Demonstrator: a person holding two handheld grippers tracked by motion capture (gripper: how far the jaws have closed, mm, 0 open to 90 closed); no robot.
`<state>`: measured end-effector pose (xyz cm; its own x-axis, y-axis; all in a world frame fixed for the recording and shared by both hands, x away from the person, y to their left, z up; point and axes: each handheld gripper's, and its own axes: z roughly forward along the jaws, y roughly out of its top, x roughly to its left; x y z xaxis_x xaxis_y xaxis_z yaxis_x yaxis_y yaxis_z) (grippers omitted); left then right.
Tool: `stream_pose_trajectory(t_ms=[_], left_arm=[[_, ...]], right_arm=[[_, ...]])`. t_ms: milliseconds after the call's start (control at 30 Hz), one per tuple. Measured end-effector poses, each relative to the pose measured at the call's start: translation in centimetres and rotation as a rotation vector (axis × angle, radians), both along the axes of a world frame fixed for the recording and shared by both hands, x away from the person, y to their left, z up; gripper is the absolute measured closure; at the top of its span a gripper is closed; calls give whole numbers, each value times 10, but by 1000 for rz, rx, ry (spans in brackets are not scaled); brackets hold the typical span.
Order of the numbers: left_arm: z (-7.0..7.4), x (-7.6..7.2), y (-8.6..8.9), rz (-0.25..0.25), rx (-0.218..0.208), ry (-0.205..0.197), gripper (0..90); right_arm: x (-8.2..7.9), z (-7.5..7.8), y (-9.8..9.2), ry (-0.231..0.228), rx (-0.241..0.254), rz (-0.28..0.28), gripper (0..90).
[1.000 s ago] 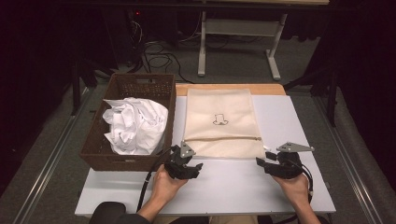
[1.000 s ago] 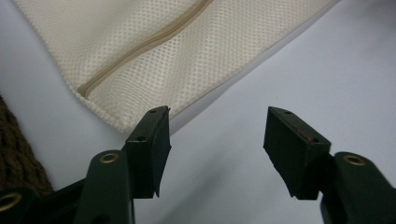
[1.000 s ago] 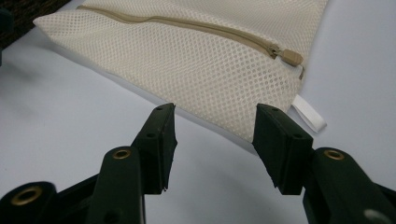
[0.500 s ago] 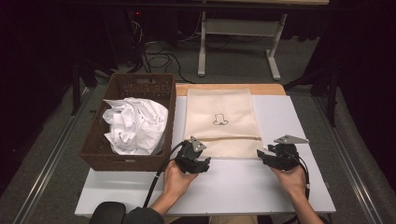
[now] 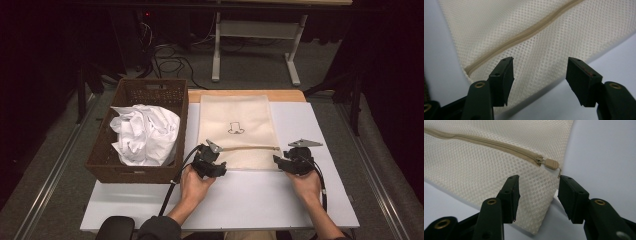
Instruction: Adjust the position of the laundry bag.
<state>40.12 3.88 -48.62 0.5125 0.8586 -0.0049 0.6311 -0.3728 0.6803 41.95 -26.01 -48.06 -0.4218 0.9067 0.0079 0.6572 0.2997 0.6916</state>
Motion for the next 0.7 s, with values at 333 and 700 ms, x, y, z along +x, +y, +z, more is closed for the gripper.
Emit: stream_pose_trajectory(t_ms=[333,700], left_arm=[[-9,11,2,48,37,35,386],[-18,17,1,13,27,80,477]], right_arm=[[9,-7,-1,25,-17,-19,528],[14,-14,3,44,-93,27,692]])
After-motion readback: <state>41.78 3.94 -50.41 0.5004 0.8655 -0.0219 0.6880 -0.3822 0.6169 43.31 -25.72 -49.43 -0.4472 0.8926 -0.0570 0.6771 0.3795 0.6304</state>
